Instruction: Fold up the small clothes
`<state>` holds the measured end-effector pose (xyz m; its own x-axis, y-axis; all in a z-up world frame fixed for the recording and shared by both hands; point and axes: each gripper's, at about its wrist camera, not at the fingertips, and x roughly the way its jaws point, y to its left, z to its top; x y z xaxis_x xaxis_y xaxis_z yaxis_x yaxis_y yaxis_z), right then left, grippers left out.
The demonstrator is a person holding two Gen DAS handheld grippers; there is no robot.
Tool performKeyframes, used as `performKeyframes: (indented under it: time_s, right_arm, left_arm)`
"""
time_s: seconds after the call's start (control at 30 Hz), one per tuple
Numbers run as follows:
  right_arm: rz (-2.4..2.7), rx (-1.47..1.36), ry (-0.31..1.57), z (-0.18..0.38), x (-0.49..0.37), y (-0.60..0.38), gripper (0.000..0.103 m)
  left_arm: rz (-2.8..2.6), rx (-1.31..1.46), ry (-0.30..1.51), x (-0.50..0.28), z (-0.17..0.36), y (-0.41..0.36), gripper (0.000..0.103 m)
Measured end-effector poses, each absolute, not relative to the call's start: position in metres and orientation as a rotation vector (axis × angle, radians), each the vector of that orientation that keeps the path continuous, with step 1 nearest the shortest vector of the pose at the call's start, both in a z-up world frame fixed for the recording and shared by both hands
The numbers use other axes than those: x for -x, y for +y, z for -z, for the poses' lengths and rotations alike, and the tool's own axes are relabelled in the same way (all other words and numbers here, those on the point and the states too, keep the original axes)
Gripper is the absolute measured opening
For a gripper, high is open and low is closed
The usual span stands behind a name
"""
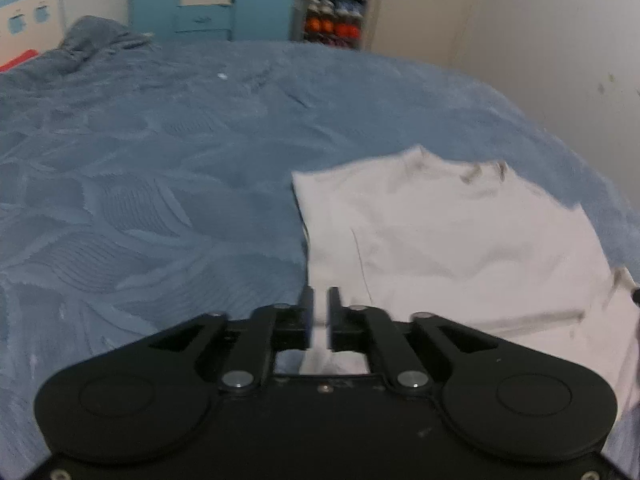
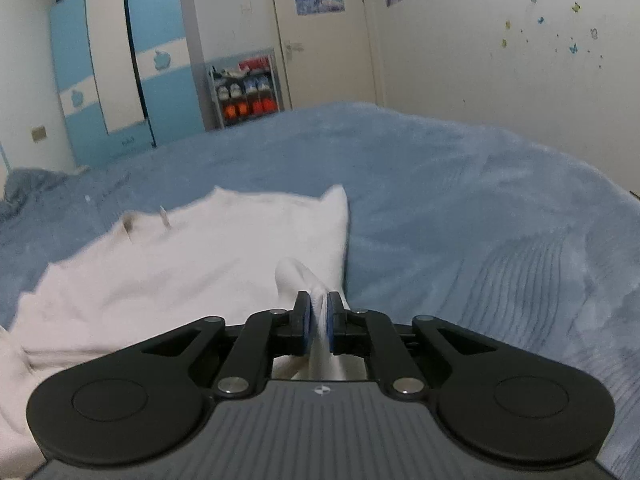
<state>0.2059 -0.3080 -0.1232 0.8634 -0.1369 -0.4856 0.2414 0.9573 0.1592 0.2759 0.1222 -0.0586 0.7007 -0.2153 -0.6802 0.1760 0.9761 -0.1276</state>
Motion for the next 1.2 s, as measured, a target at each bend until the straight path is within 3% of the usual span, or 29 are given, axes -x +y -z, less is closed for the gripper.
performKeyframes:
  time_s: [0.03,0.07,0.3,0.37,0.43,0.5,0.53,0.57,0.7,1.0,1.2]
  right_arm:
    - [0.192,-0.214,0.505,0.127,-0.206,-0.308,0.019]
    - [0.183,-0.211,0.512,0.129,-0.205,-0.31,0.029]
    - [0.114,-0.156,0.533,0.134,-0.199,-0.311,0.054]
    - [0.082,-0.122,0.539,0.134,-0.199,-0.307,0.07]
    - [0.073,-0.089,0.552,0.136,-0.201,-0.302,0.072]
    - [0.089,-0.051,0.553,0.139,-0.203,-0.297,0.048]
    - [0.114,-0.034,0.567,0.141,-0.205,-0.295,0.009]
    - [0.097,-0.047,0.588,0.142,-0.207,-0.296,0.008]
    - [0.119,-0.073,0.526,0.133,-0.195,-0.295,0.007]
    - [0.179,-0.02,0.281,0.069,-0.165,-0.279,0.007]
    - [0.23,-0.04,0.163,0.034,-0.223,-0.274,0.007]
  left_arm:
    - [0.256,0.02,0.772,-0.272,0.064,0.121,0.055]
    - [0.286,-0.015,0.773,-0.268,0.069,0.12,0.054]
    - [0.398,-0.236,0.807,-0.253,0.104,0.095,0.054]
    - [0.411,-0.244,0.804,-0.258,0.106,0.091,0.054]
    - [0.42,-0.237,0.807,-0.264,0.11,0.088,0.052]
    - [0.422,-0.218,0.815,-0.268,0.116,0.09,0.04]
    - [0.421,-0.218,0.812,-0.268,0.117,0.09,0.015]
    - [0.409,-0.223,0.811,-0.269,0.118,0.089,0.004]
    - [0.346,-0.09,0.793,-0.265,0.106,0.098,0.004]
    - [0.17,-0.025,0.544,-0.245,0.033,0.102,0.004]
    - [0.088,-0.044,0.434,-0.288,0.009,0.089,0.004]
